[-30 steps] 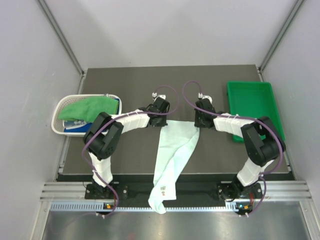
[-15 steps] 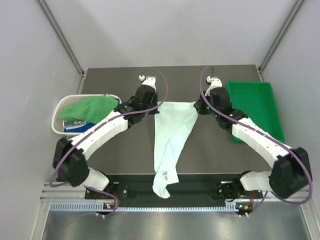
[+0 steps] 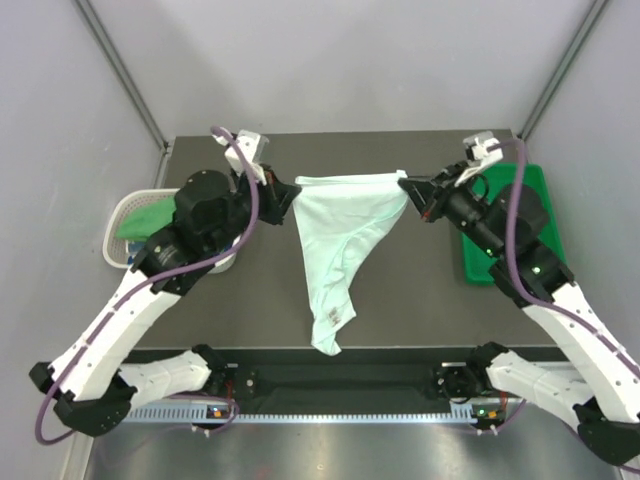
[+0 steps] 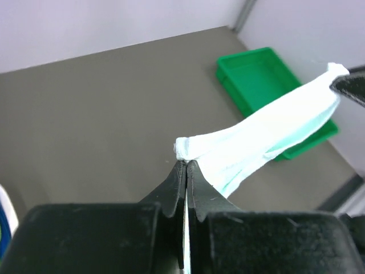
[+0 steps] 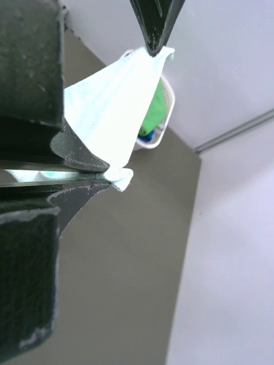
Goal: Fold and stack the towels
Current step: Flatten out the crumpled towel
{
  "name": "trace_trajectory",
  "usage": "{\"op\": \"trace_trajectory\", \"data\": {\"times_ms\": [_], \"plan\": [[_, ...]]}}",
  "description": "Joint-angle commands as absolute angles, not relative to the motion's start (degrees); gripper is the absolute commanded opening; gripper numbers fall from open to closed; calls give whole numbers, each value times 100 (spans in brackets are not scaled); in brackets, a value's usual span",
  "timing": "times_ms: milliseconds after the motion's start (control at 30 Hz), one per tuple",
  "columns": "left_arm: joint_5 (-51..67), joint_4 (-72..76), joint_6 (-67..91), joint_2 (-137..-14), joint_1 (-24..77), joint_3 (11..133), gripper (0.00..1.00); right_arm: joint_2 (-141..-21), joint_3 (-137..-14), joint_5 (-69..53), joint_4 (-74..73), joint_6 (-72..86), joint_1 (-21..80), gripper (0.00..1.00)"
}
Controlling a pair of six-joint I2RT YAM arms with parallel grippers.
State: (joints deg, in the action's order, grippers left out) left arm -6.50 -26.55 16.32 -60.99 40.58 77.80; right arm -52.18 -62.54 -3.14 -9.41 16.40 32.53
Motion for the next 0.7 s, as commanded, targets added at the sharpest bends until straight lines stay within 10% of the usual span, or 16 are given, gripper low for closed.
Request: {"op": "trace_trajectory", "data": {"times_ms": [0, 667], "plan": [[-55, -2944, 1362, -5810, 4096, 8208, 0, -4799, -6723, -413, -1072, 1398, 3453, 0], [1476, -3006, 1749, -5106, 4104, 8885, 0, -3718, -7365, -1230, -1573, 1512, 3507, 0]]}}
